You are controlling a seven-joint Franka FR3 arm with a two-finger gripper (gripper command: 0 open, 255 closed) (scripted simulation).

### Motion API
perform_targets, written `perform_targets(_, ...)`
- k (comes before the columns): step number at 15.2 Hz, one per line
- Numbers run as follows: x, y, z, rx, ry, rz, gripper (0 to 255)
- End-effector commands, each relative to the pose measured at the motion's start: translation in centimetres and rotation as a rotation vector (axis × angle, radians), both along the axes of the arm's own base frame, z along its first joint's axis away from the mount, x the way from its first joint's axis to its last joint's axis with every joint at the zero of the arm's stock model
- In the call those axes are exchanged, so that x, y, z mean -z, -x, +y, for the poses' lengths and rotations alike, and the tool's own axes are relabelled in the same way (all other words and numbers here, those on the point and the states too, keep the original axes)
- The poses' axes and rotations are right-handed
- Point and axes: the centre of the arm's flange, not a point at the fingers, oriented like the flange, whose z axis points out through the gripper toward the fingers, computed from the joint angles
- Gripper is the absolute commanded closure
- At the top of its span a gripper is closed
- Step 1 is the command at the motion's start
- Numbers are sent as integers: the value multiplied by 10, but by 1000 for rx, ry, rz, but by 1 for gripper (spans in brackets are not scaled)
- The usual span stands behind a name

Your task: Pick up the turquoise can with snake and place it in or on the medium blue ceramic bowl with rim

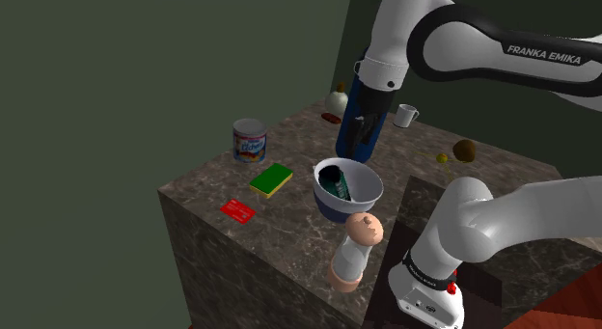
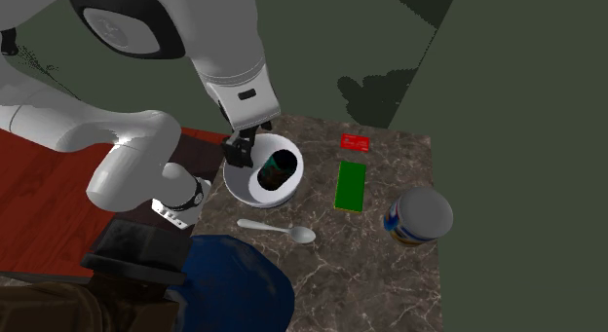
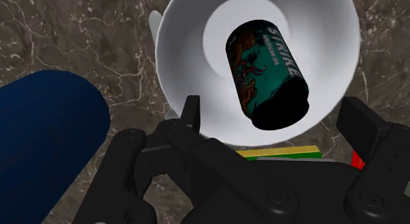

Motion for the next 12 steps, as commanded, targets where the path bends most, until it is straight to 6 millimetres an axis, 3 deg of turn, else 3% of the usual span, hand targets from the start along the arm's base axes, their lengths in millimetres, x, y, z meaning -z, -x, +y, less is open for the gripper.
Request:
perform_targets(1, -13, 0, 0, 0, 0, 0, 0)
perform_targets(4, -50, 0, 0, 0, 0, 0, 0)
perform_targets(12, -50, 0, 0, 0, 0, 0, 0)
